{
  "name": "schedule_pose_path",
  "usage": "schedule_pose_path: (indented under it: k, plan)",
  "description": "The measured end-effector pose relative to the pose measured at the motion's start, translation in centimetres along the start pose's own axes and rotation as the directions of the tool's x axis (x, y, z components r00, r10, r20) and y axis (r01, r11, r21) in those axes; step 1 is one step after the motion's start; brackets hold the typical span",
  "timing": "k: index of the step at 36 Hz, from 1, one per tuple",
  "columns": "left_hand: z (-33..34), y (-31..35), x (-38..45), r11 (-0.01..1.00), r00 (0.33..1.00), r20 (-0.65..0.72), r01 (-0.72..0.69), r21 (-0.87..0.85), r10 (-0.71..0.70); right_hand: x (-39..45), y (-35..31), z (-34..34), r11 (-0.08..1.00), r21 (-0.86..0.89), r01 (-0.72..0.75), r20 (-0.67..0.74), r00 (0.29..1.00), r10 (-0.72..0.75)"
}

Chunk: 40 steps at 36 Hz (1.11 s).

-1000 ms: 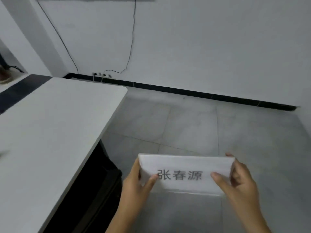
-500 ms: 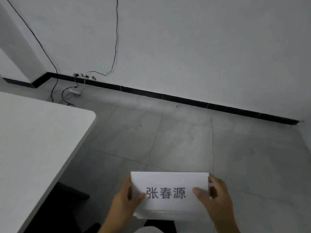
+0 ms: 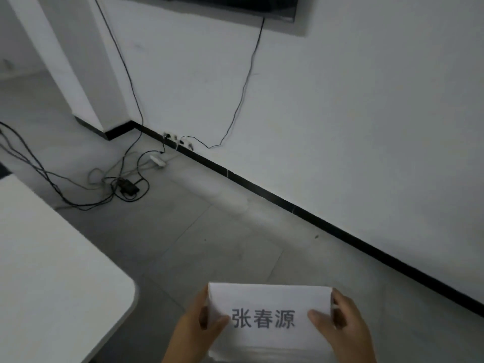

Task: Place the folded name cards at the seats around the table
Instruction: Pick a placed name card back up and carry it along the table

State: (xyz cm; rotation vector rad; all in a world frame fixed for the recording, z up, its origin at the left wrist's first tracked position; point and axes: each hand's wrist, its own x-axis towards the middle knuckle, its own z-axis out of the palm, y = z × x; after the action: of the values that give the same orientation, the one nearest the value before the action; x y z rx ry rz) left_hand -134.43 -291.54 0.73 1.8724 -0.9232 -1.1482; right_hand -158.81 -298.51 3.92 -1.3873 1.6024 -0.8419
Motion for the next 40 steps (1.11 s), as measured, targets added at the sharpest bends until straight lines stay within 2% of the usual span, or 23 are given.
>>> schedule_pose_path:
  k: [4,8,11,14,18,20,22,27,32,34,37,40]
  plan:
    - [-0.9,2.3,5.4,0.995,0.977,-0.195,0.073,-0.067,-0.084,9.3,-3.2,3.8,1.0,-0.017,0.025,0.173,0.985,-0.022]
    - [-2.9,4.6,9.2,0.989,0.928,-0.347,0.103,-0.103,-0.133,17.0,-7.8,8.5,0.992,-0.051,0.111,0.363,0.928,-0.085]
    - [-4.9,5.5,11.2,0.982,0.877,-0.446,0.127,-0.139,-0.177,21.4,-10.7,12.7,0.982,-0.067,0.177,0.5,0.858,-0.121]
    - [-7.1,5.7,12.6,0.96,0.797,-0.542,0.172,-0.219,-0.266,24.3,-13.3,17.3,0.97,-0.061,0.235,0.615,0.774,-0.149]
    - [-10.3,4.9,15.0,0.92,0.709,-0.606,0.166,-0.354,-0.361,26.9,-16.5,23.6,0.959,-0.032,0.282,0.7,0.691,-0.18]
    - [-12.9,4.8,16.7,0.918,0.677,-0.642,0.132,-0.375,-0.36,28.4,-18.9,27.6,0.944,-0.006,0.33,0.73,0.647,-0.221]
    - [-16.3,5.1,18.5,0.926,0.637,-0.696,0.081,-0.369,-0.333,29.4,-22.4,32.0,0.929,0.028,0.369,0.78,0.573,-0.251]
    - [-24.3,5.7,21.5,0.91,0.454,-0.811,0.001,-0.414,-0.369,30.6,-30.0,41.8,0.884,0.093,0.457,0.854,0.421,-0.307]
    - [-29.6,5.4,24.1,0.905,0.321,-0.863,-0.037,-0.424,-0.391,31.4,-34.3,50.6,0.851,0.141,0.505,0.913,0.267,-0.309]
    - [-31.3,5.0,25.0,0.889,0.245,-0.868,-0.044,-0.455,-0.432,31.2,-36.1,54.6,0.843,0.169,0.511,0.936,0.185,-0.3]
    - [-33.6,4.0,26.4,0.862,0.06,-0.868,-0.101,-0.497,-0.493,30.7,-38.6,61.0,0.811,0.251,0.529,0.951,0.02,-0.307]
    - [-35.4,3.8,27.9,0.83,-0.141,-0.819,-0.146,-0.539,-0.557,29.1,-41.5,66.9,0.761,0.38,0.526,0.925,-0.195,-0.327]
